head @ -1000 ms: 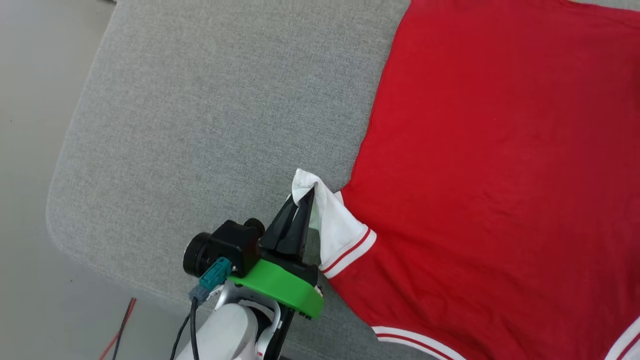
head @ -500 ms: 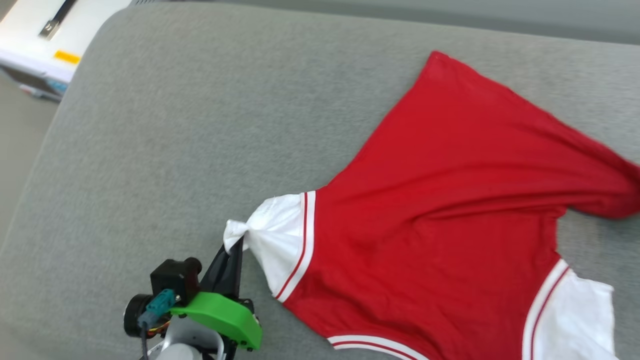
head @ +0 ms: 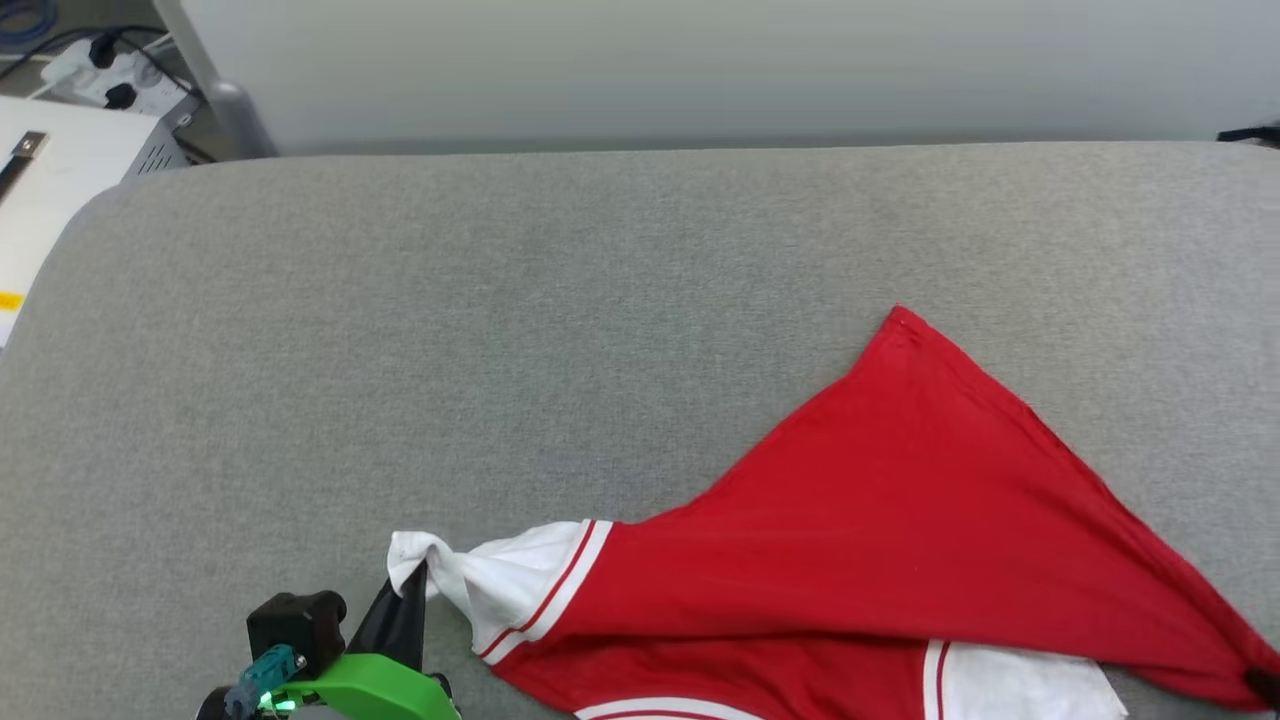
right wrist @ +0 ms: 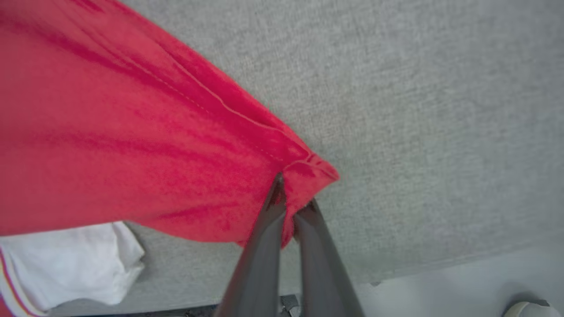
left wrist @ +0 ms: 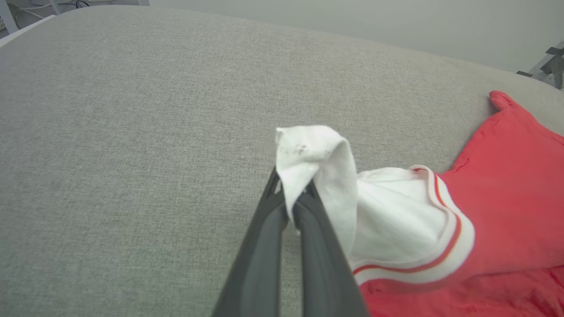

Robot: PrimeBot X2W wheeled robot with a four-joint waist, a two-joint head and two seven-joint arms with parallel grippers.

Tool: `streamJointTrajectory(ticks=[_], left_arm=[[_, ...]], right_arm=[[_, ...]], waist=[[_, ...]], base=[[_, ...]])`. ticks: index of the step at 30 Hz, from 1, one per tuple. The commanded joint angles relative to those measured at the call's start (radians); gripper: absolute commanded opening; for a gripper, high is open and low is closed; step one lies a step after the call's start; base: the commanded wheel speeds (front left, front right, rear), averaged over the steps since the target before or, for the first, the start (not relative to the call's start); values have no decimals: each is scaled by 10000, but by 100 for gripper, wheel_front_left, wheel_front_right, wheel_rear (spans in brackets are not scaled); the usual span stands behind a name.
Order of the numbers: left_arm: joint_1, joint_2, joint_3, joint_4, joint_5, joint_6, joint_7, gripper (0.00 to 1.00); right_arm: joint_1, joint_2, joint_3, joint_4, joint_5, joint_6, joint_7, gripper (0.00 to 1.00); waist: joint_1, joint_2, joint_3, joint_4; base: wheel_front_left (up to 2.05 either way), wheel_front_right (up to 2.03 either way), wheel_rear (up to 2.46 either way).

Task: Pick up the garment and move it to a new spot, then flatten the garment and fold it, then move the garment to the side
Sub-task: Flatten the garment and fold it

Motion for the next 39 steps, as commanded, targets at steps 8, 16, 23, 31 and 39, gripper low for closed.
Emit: streamJointTrajectory(ticks=[8, 16, 23, 31, 39], left_arm=[[263, 103, -2, 23, -207, 99, 138, 0], [-3, 57, -178, -28, -134, 61, 200, 0], [-504, -94, -360, -69, -16, -24, 134, 0], [-1398, -377, -681, -55, 198, -243, 22, 0], [-2249, -756, -1014, 110, 362, -518, -211, 0]], right_arm=[[1535, 2112, -1270, -1814, -830, -9, -514, 100], [789, 2792, -1343, -2583, -1437, -9, -3962, 100], [-510, 2162, -187, -2034, -1431, -9, -5448, 100], [-2771, 392, 1977, -1004, -519, -9, -2887, 100], [-5163, -455, 3936, -302, 327, -9, -125, 100]], waist=[[1, 0, -609, -730], [1, 0, -532, -473], [1, 0, -197, -2], [1, 0, 655, 667], [1, 0, 1510, 1284]], base=[[0, 0, 0], [0, 0, 0], [0, 0, 0], [0, 0, 0], [0, 0, 0]])
